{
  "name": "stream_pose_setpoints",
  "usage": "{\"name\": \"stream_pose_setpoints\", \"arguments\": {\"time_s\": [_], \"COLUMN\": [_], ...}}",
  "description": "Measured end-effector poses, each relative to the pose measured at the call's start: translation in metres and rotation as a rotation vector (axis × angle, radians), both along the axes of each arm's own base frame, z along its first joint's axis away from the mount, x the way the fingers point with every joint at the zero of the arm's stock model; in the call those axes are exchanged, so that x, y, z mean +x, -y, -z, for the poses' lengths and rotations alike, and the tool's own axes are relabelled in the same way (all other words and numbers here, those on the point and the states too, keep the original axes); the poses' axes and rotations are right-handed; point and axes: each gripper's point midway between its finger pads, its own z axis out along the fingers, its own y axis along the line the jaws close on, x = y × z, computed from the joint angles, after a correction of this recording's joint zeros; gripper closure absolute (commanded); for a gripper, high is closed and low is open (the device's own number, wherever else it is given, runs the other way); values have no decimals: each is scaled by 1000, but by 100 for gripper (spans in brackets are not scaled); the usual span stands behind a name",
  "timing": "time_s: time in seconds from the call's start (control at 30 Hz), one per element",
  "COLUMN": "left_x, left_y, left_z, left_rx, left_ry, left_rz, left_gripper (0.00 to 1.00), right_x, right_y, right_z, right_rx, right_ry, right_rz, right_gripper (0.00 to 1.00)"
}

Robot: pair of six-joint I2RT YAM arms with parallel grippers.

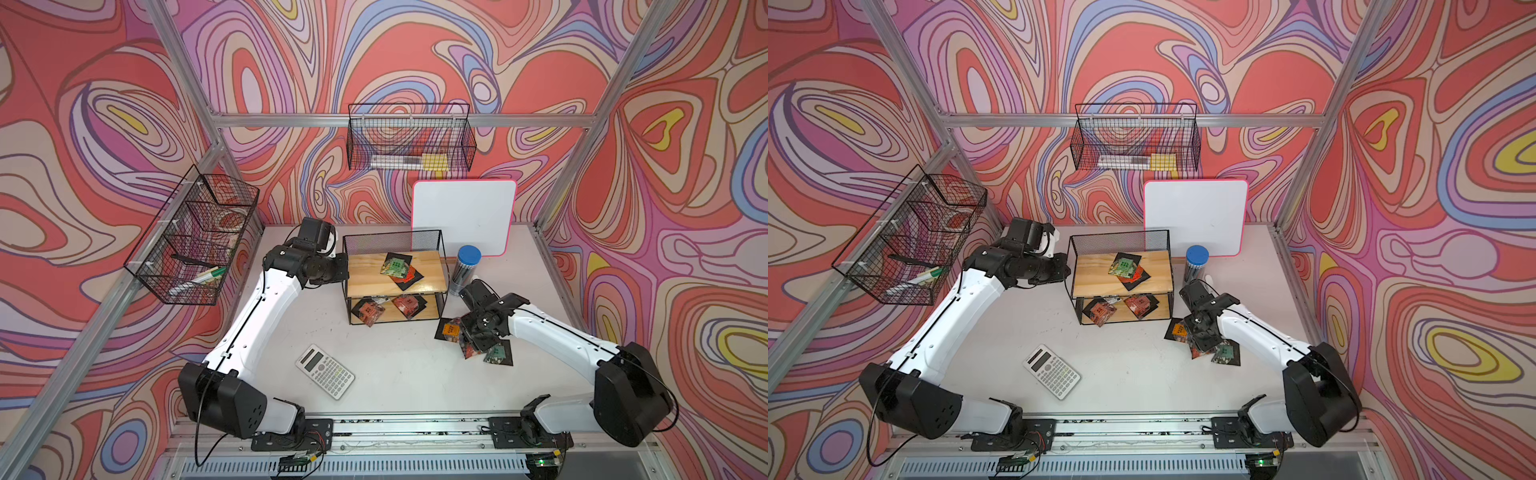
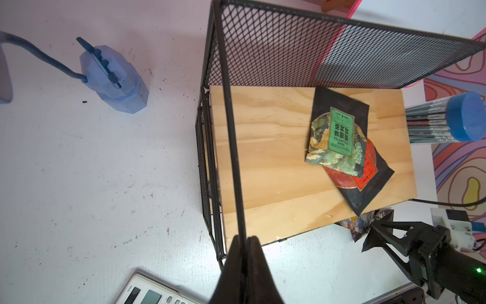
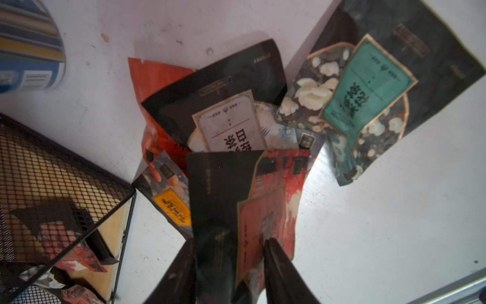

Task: Remove the tea bags from the shelf
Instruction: Place the tea bag at the center of the board.

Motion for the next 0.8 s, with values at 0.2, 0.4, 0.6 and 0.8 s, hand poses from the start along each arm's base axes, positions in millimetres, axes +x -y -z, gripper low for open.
{"name": "stream_pose_setpoints", "arguments": {"time_s": [0.2, 0.4, 0.6, 0.8], "left_x": [0, 0, 0, 0], "left_y": [0, 0, 0, 0], "left_z": [0, 0, 0, 0], "left_rx": [0, 0, -2, -2], "left_ry": [0, 0, 0, 0], "left_rz": [0, 0, 1, 2], "left_gripper": [100, 100, 100, 100], "right_x": [0, 5, 30, 84], "right_y": [0, -2, 1, 10], "right_z": [0, -6, -48, -160], "right_rx": [-1, 4, -59, -213], "right_ry": [0, 19, 115, 410], "right_rz": [-3, -15, -66, -177], "right_gripper": [43, 41, 37, 33]}}
